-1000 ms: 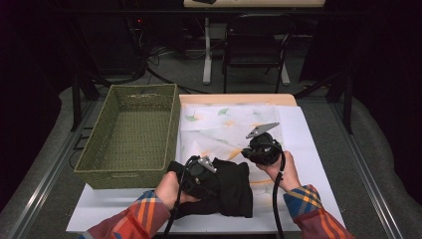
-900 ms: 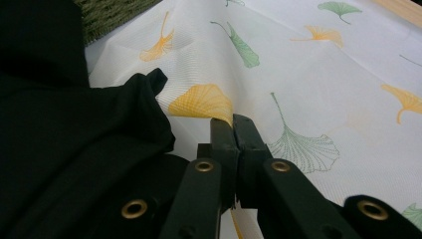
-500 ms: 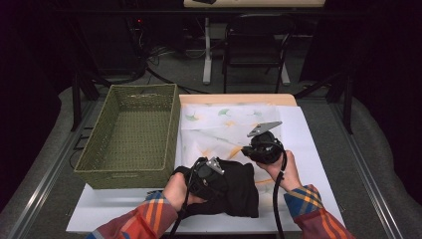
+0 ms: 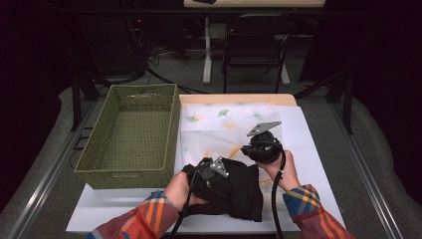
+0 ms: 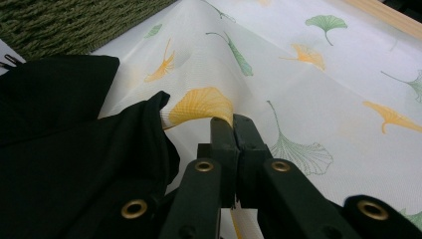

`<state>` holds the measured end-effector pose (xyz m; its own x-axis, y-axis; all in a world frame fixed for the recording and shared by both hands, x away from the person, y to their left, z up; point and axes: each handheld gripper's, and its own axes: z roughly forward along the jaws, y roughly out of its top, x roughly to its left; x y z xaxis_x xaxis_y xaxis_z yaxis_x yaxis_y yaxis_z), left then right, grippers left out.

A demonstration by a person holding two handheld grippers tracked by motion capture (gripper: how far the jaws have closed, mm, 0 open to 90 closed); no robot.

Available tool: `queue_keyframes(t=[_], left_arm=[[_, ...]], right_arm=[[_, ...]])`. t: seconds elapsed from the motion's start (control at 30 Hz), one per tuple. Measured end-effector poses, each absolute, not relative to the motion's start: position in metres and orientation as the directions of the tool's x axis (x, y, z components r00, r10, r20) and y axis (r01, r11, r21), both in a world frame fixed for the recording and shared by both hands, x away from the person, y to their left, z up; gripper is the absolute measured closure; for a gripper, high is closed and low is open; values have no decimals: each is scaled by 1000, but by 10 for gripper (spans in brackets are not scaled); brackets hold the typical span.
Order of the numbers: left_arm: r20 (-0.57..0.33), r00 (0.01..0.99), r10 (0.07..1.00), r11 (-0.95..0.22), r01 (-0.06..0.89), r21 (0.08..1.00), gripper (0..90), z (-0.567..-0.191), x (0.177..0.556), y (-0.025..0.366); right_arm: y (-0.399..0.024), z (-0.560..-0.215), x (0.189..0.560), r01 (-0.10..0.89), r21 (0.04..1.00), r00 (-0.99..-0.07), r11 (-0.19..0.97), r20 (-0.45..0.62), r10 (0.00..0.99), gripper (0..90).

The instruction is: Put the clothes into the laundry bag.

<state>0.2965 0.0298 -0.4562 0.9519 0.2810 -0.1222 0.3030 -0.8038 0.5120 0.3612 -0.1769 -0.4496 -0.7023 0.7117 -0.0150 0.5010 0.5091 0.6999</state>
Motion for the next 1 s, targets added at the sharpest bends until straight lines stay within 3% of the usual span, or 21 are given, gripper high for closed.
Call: queue_keyframes(t=[0.67, 1.0], left_arm=[[-107, 974, 198, -822, 225, 524, 630, -452, 288, 18], [-120, 935, 334, -783, 346, 517, 629, -463, 308, 21]], right_arm=[[-179, -452, 363, 506, 714, -678, 485, -19, 735, 897], [-178, -441, 357, 483, 731, -692, 482, -19, 722, 896]])
